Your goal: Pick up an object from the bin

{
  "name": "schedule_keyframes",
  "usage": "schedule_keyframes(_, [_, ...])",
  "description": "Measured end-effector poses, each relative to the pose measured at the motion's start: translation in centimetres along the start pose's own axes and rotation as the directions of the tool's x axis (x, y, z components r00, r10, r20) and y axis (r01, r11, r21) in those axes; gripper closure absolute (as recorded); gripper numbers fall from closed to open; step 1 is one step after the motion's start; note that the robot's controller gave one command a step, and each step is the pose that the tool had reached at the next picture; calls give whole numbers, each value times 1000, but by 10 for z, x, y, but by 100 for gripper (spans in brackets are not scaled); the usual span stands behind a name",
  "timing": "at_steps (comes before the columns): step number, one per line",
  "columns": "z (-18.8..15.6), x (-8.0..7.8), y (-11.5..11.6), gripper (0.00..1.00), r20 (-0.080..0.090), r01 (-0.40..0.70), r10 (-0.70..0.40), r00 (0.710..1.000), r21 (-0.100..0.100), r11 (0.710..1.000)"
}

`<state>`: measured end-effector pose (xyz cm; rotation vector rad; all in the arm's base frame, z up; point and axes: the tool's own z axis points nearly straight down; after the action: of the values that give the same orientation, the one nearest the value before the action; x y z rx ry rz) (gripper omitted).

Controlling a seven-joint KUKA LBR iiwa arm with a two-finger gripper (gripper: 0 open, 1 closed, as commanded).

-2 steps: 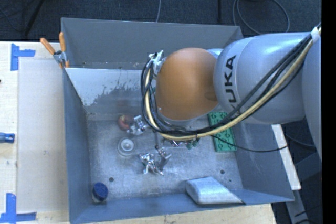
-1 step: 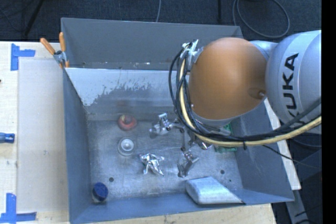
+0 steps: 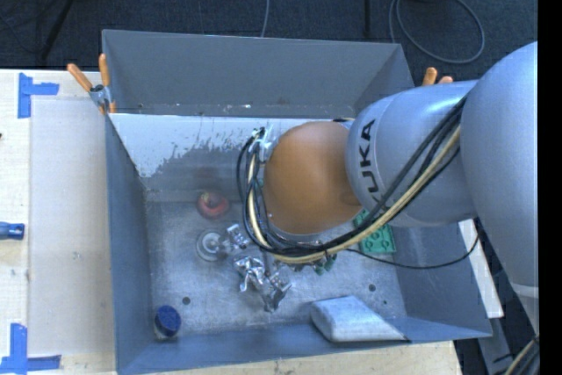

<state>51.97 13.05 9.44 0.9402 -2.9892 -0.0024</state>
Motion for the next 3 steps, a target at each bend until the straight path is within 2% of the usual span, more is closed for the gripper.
schedule_keyframes(1, [-4, -1, 0, 100, 5, -3, 3, 1000, 2, 1000])
schedule_keyframes(2, [-4, -1, 0, 0, 5, -4, 4, 1000, 2, 1000])
schedule_keyframes(3, [20, -35, -79, 0, 10, 134, -134, 991, 6, 991])
